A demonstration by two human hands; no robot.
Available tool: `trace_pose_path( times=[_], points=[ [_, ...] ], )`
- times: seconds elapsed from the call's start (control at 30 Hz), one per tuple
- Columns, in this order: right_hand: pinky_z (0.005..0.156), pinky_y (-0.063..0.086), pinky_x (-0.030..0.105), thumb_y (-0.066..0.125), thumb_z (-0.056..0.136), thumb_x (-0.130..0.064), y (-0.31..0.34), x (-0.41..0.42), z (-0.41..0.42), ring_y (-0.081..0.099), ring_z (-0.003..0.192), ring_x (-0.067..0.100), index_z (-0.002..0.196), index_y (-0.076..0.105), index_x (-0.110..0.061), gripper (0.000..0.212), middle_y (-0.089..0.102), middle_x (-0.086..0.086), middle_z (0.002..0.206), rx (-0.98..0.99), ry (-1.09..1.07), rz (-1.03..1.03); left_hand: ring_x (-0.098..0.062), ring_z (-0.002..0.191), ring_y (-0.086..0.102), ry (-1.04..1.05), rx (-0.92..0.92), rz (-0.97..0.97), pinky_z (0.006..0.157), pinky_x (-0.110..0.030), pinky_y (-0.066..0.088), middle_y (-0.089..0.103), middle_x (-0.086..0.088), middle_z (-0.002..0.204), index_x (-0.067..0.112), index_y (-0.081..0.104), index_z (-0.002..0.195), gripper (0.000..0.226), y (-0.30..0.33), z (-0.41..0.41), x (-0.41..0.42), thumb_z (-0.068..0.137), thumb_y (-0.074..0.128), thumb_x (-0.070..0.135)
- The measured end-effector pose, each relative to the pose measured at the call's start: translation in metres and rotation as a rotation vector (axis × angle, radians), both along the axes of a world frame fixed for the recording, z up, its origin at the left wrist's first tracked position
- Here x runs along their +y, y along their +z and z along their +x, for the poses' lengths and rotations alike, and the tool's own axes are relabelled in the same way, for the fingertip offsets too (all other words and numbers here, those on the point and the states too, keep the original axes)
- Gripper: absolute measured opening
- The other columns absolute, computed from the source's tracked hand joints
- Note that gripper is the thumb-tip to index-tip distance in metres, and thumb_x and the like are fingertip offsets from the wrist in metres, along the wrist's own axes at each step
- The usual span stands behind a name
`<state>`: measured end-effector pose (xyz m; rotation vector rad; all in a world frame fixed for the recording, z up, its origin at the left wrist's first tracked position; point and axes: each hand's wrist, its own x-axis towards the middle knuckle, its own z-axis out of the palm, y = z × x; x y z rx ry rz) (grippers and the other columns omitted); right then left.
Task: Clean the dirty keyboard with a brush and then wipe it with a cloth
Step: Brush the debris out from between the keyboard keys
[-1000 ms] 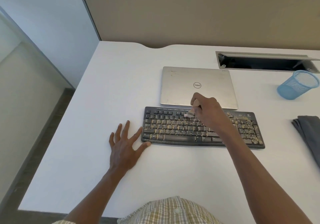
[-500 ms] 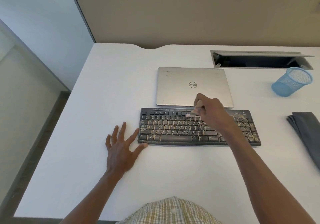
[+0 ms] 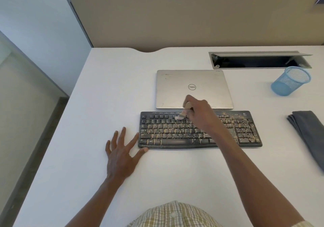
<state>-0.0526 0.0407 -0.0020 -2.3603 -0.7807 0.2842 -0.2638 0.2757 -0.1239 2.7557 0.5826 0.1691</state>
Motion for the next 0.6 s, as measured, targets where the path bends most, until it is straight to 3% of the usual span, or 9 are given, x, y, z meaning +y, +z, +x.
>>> trace_pose_path(
  times=[0.17, 0.37, 0.47, 0.6],
  points=[
    [0.040, 0.039, 0.027, 0.050, 0.093, 0.000, 0.000, -0.043, 0.011, 0.052, 0.050, 0.015, 0.090, 0.047, -0.022, 0.022, 0.064, 0.006, 0.070, -0.073, -0.141, -0.077, -0.032, 0.154, 0.015, -0.003, -0.014, 0.008, 0.120, -0.058, 0.016, 0.025, -0.008, 0.166, 0.042, 0.053, 0.144, 0.076, -0.001, 0.000, 0.000, 0.087, 0.028, 0.086],
    [0.040, 0.041, 0.016, 0.059, 0.092, -0.013, 0.011, -0.017, 0.005, 0.060, 0.056, 0.014, 0.102, 0.052, -0.013, 0.012, 0.062, 0.004, 0.074, -0.088, -0.367, 0.162, -0.032, 0.155, 0.014, -0.005, -0.007, 0.007, 0.121, -0.057, 0.014, 0.024, -0.008, 0.167, 0.042, 0.052, 0.145, 0.075, 0.000, 0.000, -0.001, 0.087, 0.031, 0.085],
    [0.043, 0.050, 0.029, 0.059, 0.092, -0.013, 0.006, 0.011, 0.001, 0.062, 0.056, 0.020, 0.103, 0.052, -0.011, 0.013, 0.061, 0.005, 0.074, -0.060, -0.401, 0.233, -0.032, 0.155, 0.014, -0.005, -0.005, 0.009, 0.121, -0.057, 0.015, 0.024, -0.007, 0.167, 0.043, 0.052, 0.145, 0.074, 0.000, 0.000, 0.000, 0.087, 0.032, 0.085],
    [0.045, 0.050, 0.032, 0.057, 0.092, -0.015, -0.008, 0.035, -0.004, 0.061, 0.058, 0.020, 0.104, 0.050, -0.012, 0.015, 0.061, 0.005, 0.075, -0.023, -0.401, 0.237, -0.031, 0.155, 0.013, -0.005, -0.007, -0.001, 0.121, -0.057, 0.014, 0.023, -0.007, 0.167, 0.043, 0.052, 0.145, 0.077, 0.000, 0.000, 0.000, 0.086, 0.028, 0.087]
  ],
)
